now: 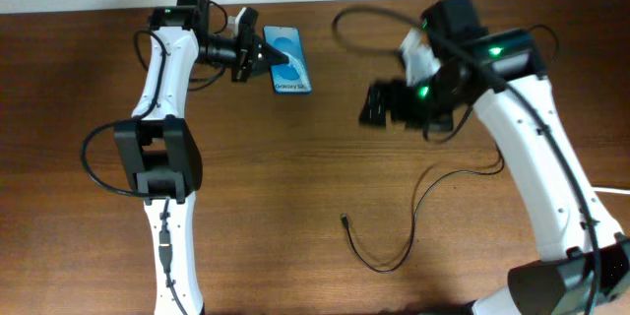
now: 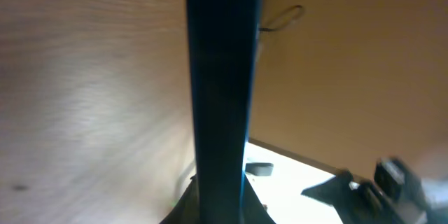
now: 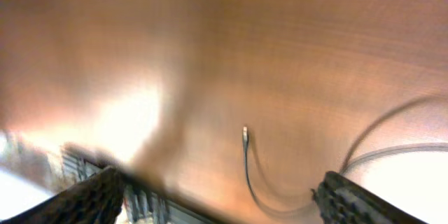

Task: Plug charger to phone and switch on socket
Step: 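Lower the right gripper and grasp the black USB-C cable end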

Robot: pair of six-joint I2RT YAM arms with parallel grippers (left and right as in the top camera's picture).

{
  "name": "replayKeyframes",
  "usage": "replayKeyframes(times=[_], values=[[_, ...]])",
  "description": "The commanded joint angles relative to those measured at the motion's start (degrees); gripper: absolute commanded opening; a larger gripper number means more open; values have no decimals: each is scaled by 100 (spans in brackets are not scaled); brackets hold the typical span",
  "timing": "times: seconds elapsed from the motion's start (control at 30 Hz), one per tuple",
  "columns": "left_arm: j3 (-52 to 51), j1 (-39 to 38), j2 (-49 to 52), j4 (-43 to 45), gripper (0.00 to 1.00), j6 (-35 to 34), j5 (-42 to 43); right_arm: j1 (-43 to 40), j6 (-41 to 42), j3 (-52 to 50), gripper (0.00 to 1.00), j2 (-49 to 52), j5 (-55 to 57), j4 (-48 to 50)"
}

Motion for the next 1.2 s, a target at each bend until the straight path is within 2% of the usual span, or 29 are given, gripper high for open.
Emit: replayKeyframes(times=[0.0,0.1,0.17,0.3,0.37,0.43,0.47,0.53,0.57,0.73,0.83,0.97,1.03,1.17], values=[[90,144,28,-2,0,334,-452,540,-824,-717,70,61,92,-55],[90,155,28,-2,0,334,-450,992,-219,-2170,72,61,155,625],[90,160,28,-2,0,334,-450,1038,-175,-3128,70,61,-654,1480],[90,160,28,-2,0,334,-450,1043,11,-4382,56,61,-1532,2743],[90,160,28,-2,0,334,-450,1040,94,-4736,49,61,-1532,3091],[90,160,28,-2,0,332,-452,1043,671,-5106,38,66,-1244,3585],[90,160,28,-2,0,332,-450,1043,844,-5246,39,66,-951,3711],[90,160,28,-2,0,332,-450,1043,901,-5311,40,66,-907,3860],[90,160,28,-2,0,332,-448,1043,986,-5311,44,66,-905,3917],[90,160,28,2,0,332,-450,1054,1064,-5311,45,68,-1145,4332],[90,166,28,-2,0,332,-448,1211,1585,-5313,41,284,-815,4450],[90,170,28,-2,0,332,-448,1222,1469,-5311,40,529,-1038,4511],[90,170,28,-2,0,332,-448,1222,1469,-5311,33,529,-1036,4503],[90,170,28,-2,0,332,-448,1217,1473,-5311,27,529,-1034,4463]])
